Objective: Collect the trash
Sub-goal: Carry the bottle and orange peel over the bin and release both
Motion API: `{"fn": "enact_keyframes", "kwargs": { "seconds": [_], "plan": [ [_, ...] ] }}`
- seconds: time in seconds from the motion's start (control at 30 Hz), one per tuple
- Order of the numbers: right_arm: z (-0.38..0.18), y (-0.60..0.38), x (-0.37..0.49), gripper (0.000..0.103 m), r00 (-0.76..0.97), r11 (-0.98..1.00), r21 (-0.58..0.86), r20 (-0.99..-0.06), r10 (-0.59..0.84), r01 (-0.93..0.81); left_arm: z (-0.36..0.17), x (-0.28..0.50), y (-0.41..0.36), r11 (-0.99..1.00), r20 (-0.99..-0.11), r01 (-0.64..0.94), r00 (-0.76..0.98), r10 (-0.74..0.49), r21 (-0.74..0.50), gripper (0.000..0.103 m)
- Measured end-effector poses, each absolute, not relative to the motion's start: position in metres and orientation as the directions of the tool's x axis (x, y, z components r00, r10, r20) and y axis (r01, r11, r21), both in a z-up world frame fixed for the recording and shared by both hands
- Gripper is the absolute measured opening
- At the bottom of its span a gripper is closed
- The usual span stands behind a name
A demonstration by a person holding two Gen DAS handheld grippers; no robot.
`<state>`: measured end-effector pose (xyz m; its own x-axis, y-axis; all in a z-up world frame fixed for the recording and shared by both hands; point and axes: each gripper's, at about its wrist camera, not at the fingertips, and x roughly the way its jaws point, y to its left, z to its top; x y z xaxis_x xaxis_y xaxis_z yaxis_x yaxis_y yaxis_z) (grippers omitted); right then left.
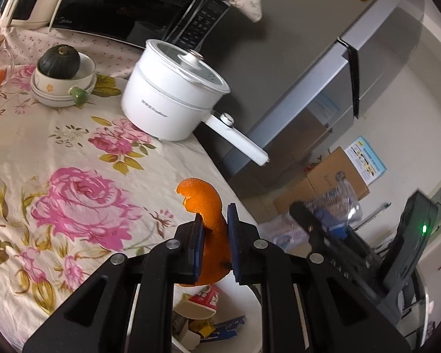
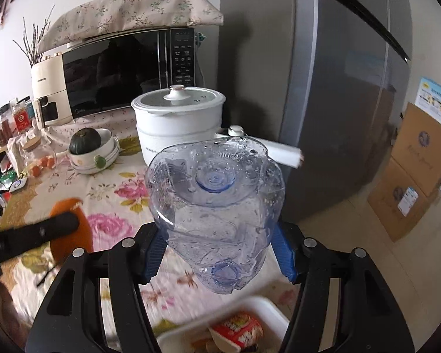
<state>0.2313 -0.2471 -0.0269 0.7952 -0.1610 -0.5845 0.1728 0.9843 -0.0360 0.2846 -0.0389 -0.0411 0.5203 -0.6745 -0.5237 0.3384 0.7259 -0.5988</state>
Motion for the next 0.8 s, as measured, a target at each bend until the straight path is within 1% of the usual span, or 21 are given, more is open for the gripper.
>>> {"fn": "enact_keyframes", "kwargs": {
  "seconds": [0.33, 0.53, 0.7, 0.77, 0.8],
  "plan": [
    [-0.068, -0.284, 0.169, 0.059, 0.735, 0.965, 0.052, -0.658, -0.162, 0.258, -0.047, 0.255, -0.078, 0.708, -0.554, 0.402, 0.443, -0.705, -0.580, 0.015],
    [-0.104, -0.307, 0.141, 0.059, 0.668, 0.939, 0.096, -0.727, -0.160, 0.329, -0.059, 0.238, -0.102, 0.706, -0.588, 0.441, 0.393, -0.707, -0.553, 0.015],
    [-0.119, -0.308, 0.125, 0.060, 0.639, 0.939, 0.102, -0.756, -0.141, 0.328, -0.072, 0.227, -0.119, 0.701, -0.618, 0.459, 0.345, -0.706, -0.545, 0.015],
    [-0.125, -0.308, 0.120, 0.062, 0.627, 0.938, 0.114, -0.769, -0.125, 0.327, -0.077, 0.222, -0.126, 0.699, -0.631, 0.470, 0.325, -0.704, -0.539, 0.015],
    [-0.127, -0.310, 0.116, 0.069, 0.626, 0.934, 0.118, -0.769, -0.130, 0.338, -0.078, 0.220, -0.129, 0.699, -0.634, 0.474, 0.321, -0.703, -0.536, 0.015]
  ]
}}
